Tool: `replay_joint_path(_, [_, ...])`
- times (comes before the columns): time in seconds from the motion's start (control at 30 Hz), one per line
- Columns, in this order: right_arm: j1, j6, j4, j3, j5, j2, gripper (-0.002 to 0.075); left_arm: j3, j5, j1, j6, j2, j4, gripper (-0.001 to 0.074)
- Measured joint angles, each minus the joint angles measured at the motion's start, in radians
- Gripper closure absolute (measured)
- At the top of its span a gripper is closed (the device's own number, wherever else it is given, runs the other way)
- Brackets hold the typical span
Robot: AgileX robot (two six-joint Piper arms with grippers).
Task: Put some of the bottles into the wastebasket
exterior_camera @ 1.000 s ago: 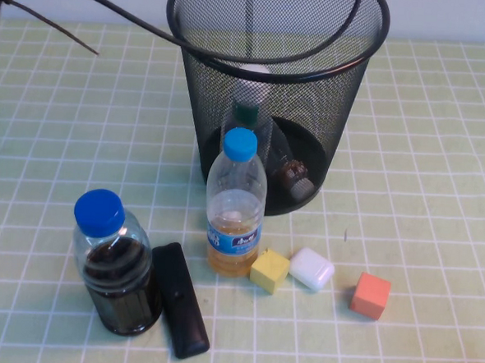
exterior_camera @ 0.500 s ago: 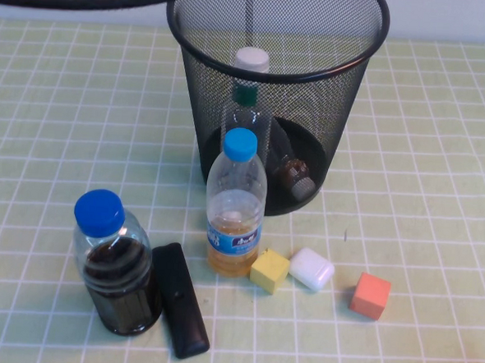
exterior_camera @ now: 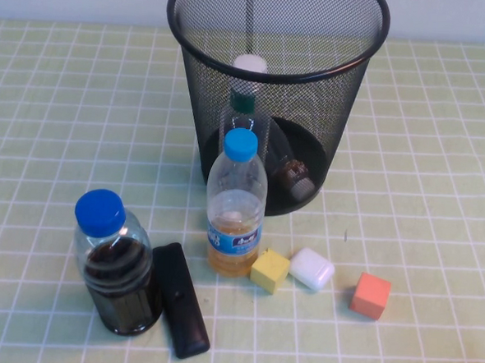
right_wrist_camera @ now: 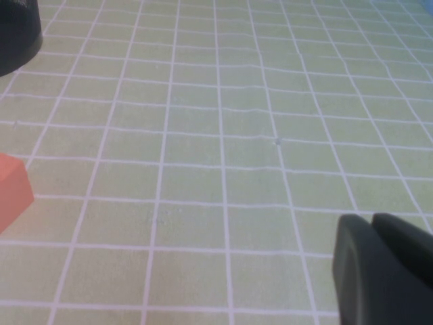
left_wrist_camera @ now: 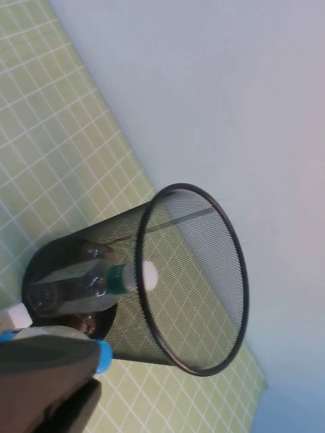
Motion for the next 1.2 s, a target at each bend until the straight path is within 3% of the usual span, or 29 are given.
replay_joint_path(0.17, [0.0,0.0,0.0,0.0,0.0,0.0,0.0734,0.46,-0.274,0.0,-0.01,-0.273,-0.01,0.0736])
replay_joint_path(0.37, [0.0,0.0,0.0,0.0,0.0,0.0,0.0734,0.794,-0.471,0.0,-0.014,-0.459,-0.017,0.0736])
replay_joint_path(0.8, [0.0,0.0,0.0,0.0,0.0,0.0,0.0734,1.129,-0.774,0.0,-0.03,-0.505,-0.017,0.0736])
replay_joint_path(1.0, [0.0,0.0,0.0,0.0,0.0,0.0,0.0734,1.354,-1.221,0.004,-0.036,-0.505,-0.017,0.0736])
replay_joint_path(1.2, [0.0,0.0,-0.002,0.0,0.0,0.0,0.0734,1.379,-1.236,0.1,-0.034,-0.532,-0.019,0.0736])
